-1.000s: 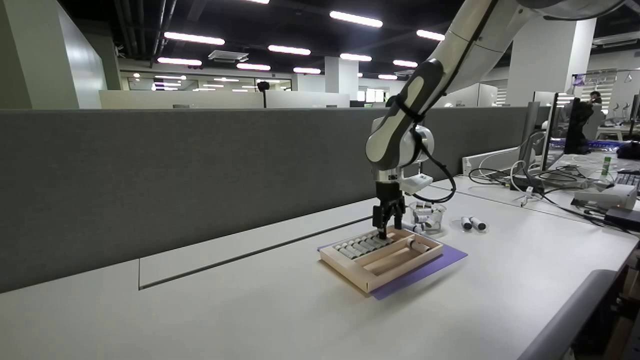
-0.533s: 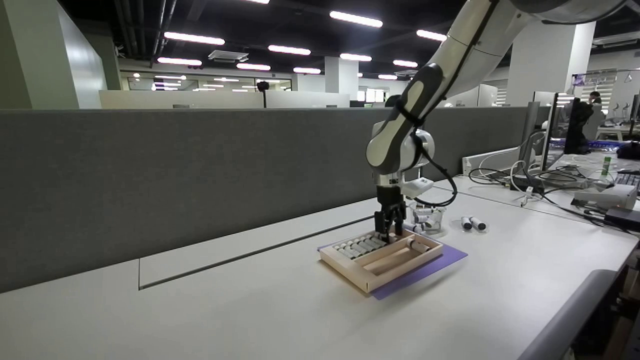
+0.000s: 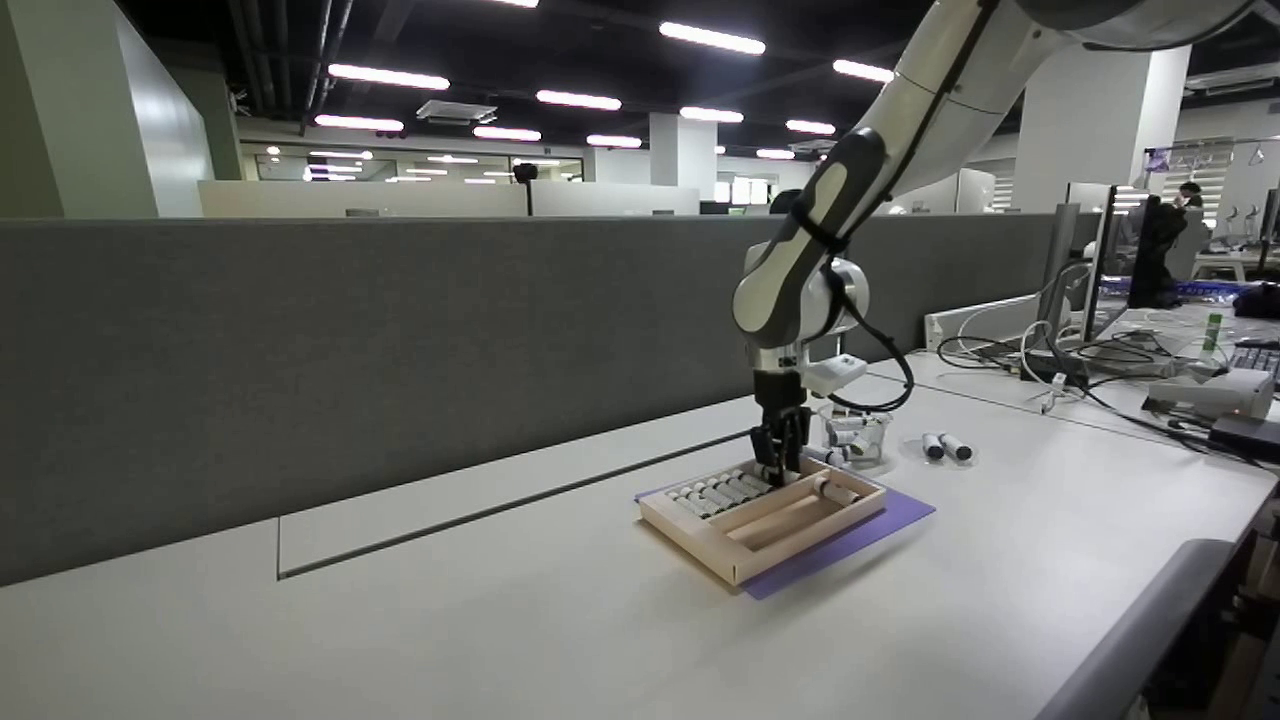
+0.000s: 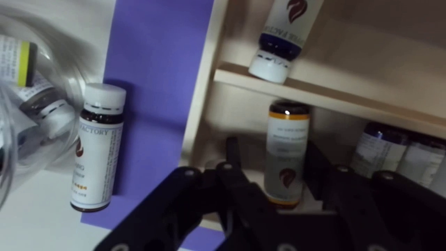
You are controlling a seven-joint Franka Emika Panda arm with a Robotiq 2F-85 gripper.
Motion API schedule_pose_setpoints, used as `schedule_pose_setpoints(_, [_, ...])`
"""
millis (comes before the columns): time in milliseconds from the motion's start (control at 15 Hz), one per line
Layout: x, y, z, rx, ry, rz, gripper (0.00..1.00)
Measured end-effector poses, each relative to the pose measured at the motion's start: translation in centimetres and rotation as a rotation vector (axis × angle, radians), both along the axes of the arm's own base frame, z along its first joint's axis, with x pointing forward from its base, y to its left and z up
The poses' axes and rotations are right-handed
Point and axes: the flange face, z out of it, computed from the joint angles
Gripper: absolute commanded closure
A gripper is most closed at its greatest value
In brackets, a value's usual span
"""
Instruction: Pick up one object from the box and put it on the table
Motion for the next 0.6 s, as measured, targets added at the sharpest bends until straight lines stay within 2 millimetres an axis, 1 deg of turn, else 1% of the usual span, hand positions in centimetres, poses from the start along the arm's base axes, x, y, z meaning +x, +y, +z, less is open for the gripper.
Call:
schedule_pose_setpoints(67, [0.1, -0.1, 0.1, 0.0, -0.003, -0.002, 0.96])
schedule_pose_setpoints(133, [0.2, -0.2, 0.2, -0.001, -0.005, -0.004, 0.99])
schedule_pose_setpoints(200, [0.2, -0.3, 0.3, 0.0, -0.007, -0.008, 0.95])
schedule_pose_setpoints(400, [0.5, -1.0, 0.6, 0.0, -0.01, -0.028, 0.95])
schedule_pose_setpoints(533, [1.0, -1.9, 1.6, 0.003, -0.021, -0.048, 0.95])
schedule_pose_setpoints(600, [1.3, -2.4, 2.4, 0.007, -0.029, -0.062, 0.95])
